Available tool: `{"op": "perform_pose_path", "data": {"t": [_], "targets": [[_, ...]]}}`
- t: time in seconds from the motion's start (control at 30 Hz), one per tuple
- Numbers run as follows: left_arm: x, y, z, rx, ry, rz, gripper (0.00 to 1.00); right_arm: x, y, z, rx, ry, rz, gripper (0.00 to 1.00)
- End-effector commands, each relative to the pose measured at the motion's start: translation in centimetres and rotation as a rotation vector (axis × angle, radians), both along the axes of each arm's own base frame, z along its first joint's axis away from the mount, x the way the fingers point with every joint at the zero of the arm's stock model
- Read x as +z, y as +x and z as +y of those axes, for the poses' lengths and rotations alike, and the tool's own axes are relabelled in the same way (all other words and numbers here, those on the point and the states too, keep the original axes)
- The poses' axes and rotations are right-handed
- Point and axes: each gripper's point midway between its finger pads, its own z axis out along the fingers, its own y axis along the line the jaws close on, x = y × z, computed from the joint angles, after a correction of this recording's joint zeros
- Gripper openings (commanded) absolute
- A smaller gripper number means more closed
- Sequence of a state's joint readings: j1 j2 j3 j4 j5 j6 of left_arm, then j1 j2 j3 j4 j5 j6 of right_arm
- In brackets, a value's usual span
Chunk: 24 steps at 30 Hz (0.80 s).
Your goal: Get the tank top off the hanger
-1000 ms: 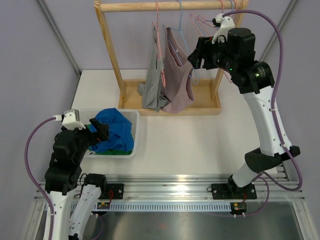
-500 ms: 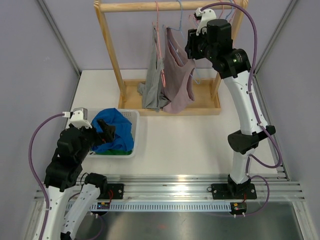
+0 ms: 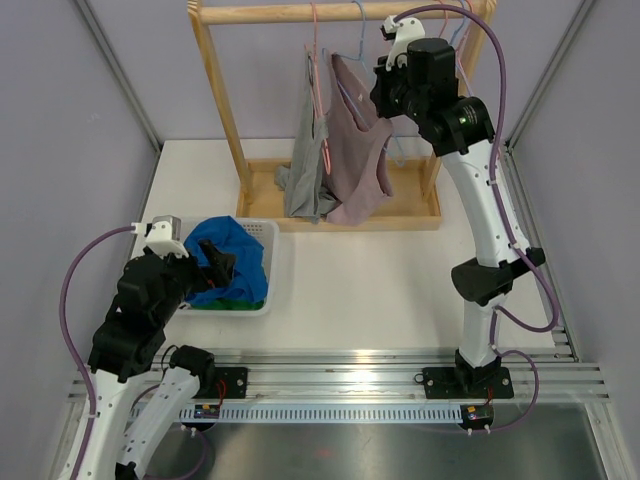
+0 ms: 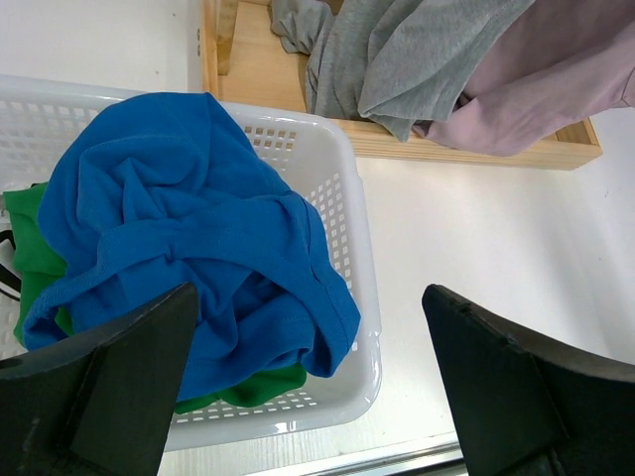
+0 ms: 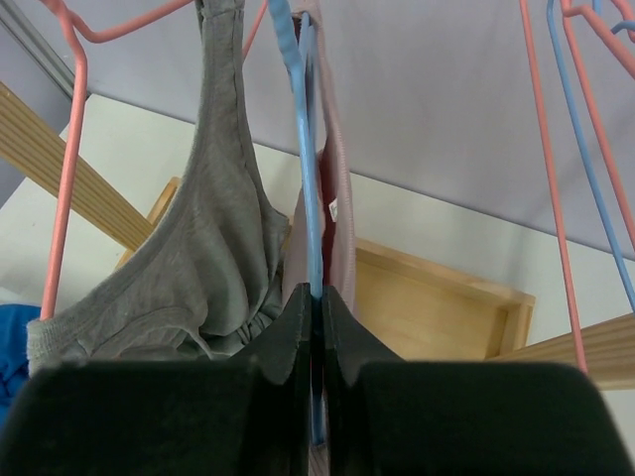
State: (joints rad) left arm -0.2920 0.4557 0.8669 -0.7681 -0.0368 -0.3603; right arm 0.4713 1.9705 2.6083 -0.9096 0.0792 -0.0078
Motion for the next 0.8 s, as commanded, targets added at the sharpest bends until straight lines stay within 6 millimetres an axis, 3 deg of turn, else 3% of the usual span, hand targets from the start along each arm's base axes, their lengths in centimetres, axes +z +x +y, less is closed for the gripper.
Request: {"op": "perform_pose_path", "data": {"t": [0.0, 0.23, 0.43, 0.63, 0.7, 0.73, 0.77], "targets": [[0.4, 0.6, -0.1, 0.006, -0.002, -0.018, 0.99, 3.5, -0.6, 0.5, 0.004, 0.047, -0.100, 0.00], [0.2, 0.9, 0.0, 0.016, 0.009, 0.004, 0.99, 8.7, -2.5, -0.9, -0.043, 0.183, -0.209, 0.00], [0.3, 0.8, 0.2, 0.027, 0.009, -0.004, 0.99, 11.5, -4.4, -2.2, -0.057, 0.231, -0.261, 0.00], [0.9, 0.9, 0.0, 0.011, 0.013, -0.013, 0.99, 12.9, -7.6, -3.4, -0.048, 0.281, -0.257, 0.00], [1.3, 0.9, -0.1, 0.004, 0.011, -0.017, 0.99, 11.9, -8.3, -3.7, -0.054, 0.279, -0.223, 0.00], [1.4, 1.0, -0.3, -0.007, 0.010, -0.013, 0.99, 12.7, -9.9, -4.4, -0.052, 0.305, -0.231, 0.00], [2.3, 1.0, -0.4, -0.010, 0.000, -0.028, 0.99, 10.8, -9.9, -4.1, -0.041, 0.288, -0.184, 0.00]]}}
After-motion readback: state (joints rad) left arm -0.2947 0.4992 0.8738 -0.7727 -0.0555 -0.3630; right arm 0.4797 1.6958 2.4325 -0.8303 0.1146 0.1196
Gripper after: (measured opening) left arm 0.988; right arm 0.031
